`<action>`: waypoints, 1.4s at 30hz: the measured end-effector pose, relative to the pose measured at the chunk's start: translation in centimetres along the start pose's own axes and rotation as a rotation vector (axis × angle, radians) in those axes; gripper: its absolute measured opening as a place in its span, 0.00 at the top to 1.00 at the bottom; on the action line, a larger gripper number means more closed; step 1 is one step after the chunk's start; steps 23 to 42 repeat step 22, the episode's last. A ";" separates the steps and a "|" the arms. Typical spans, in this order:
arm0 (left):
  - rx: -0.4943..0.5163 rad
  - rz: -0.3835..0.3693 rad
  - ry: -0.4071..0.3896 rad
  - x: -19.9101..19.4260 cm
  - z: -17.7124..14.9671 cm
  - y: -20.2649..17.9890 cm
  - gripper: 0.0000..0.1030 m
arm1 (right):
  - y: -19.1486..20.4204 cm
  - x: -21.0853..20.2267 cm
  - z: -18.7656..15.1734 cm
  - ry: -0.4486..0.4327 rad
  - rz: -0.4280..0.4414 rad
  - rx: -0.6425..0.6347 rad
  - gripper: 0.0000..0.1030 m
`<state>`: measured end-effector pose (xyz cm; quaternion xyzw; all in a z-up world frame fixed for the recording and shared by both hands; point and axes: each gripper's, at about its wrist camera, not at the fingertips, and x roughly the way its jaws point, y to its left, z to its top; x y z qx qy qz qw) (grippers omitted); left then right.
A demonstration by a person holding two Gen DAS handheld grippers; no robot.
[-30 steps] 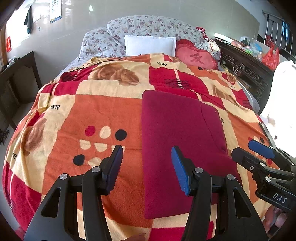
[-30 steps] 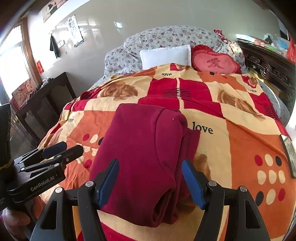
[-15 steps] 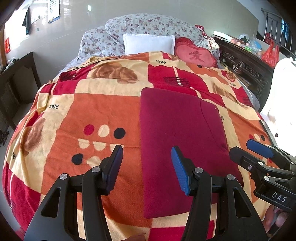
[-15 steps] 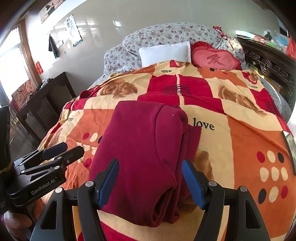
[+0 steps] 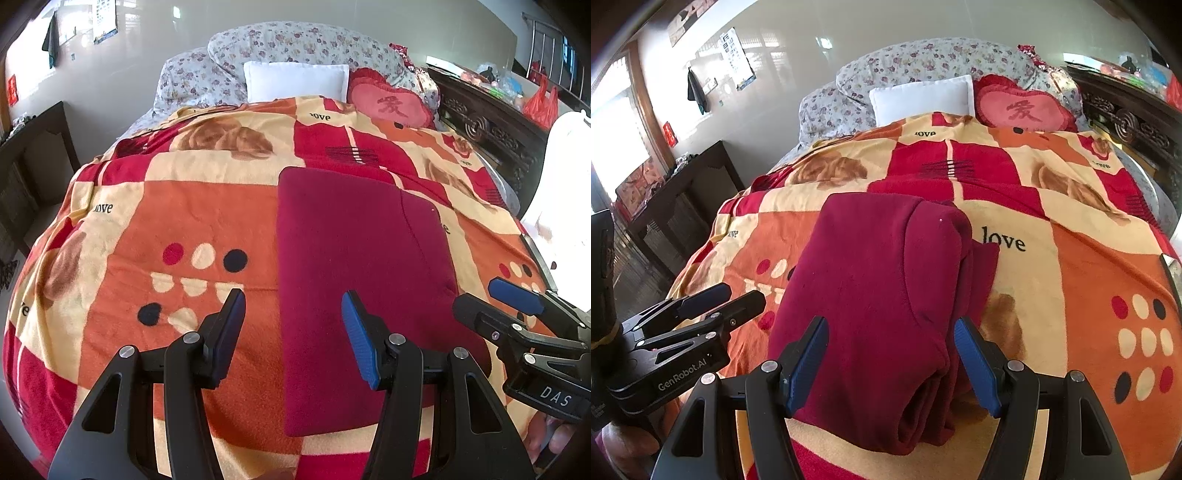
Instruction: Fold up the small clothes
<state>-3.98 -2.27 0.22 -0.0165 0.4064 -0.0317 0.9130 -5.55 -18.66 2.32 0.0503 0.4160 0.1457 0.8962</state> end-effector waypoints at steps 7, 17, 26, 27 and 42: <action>0.003 -0.002 0.007 0.2 0.0 -0.2 0.47 | -0.1 0.3 0.0 0.007 0.004 0.003 0.34; 0.021 -0.005 -0.004 0.4 -0.1 -0.6 0.47 | 0.0 0.7 -0.4 0.023 0.006 0.004 0.34; 0.007 -0.003 0.000 0.6 0.1 0.3 0.47 | -0.3 0.7 -0.5 0.021 0.004 0.009 0.34; 0.007 -0.003 0.000 0.6 0.1 0.3 0.47 | -0.3 0.7 -0.5 0.021 0.004 0.009 0.34; 0.007 -0.003 0.000 0.6 0.1 0.3 0.47 | -0.3 0.7 -0.5 0.021 0.004 0.009 0.34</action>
